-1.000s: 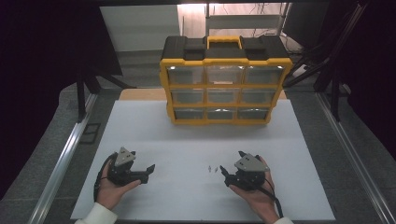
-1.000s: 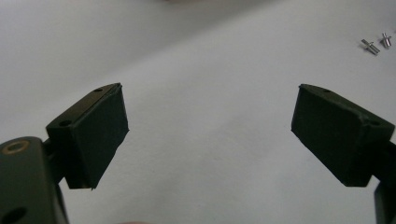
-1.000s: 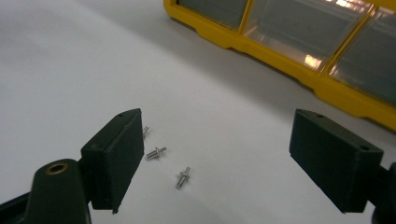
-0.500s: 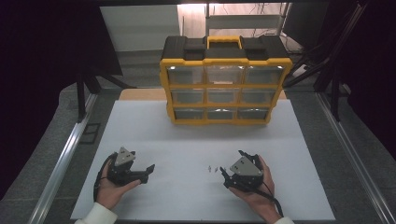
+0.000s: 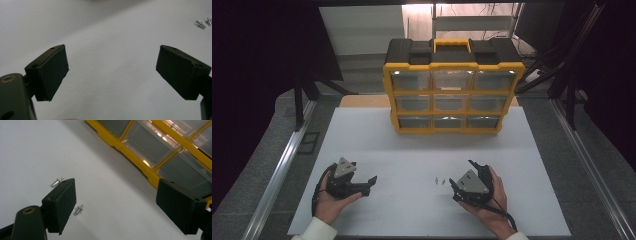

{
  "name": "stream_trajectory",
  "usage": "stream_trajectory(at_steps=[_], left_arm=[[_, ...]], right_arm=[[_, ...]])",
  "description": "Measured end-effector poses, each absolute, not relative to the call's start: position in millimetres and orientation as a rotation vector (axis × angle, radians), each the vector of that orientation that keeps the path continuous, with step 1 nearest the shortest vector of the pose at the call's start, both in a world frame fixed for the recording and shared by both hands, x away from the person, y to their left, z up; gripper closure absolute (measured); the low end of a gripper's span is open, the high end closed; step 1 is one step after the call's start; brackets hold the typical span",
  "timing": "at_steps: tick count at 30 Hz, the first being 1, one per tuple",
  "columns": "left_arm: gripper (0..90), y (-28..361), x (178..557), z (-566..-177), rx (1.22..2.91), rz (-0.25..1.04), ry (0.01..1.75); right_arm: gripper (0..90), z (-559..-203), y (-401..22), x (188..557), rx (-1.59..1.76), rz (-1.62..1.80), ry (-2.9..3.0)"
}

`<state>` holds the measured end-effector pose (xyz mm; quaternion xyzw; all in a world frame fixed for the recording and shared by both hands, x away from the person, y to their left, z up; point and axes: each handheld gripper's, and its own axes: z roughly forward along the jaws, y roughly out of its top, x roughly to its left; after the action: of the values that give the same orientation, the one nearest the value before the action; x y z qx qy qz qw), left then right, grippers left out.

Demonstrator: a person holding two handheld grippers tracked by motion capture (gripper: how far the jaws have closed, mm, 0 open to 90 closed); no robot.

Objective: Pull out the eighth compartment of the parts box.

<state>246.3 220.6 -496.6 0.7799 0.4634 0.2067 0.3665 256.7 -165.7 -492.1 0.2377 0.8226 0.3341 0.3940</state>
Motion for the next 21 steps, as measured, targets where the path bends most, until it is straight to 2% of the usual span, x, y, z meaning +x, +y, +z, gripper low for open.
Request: stream_trajectory(at_steps=[21], left_arm=[[11.3,219.1,245.9,-497.3,2.017,0.537,1.184]], right_arm=[[17.1,-494.3,-163.8,253.8,0.489,0.735,2.057]])
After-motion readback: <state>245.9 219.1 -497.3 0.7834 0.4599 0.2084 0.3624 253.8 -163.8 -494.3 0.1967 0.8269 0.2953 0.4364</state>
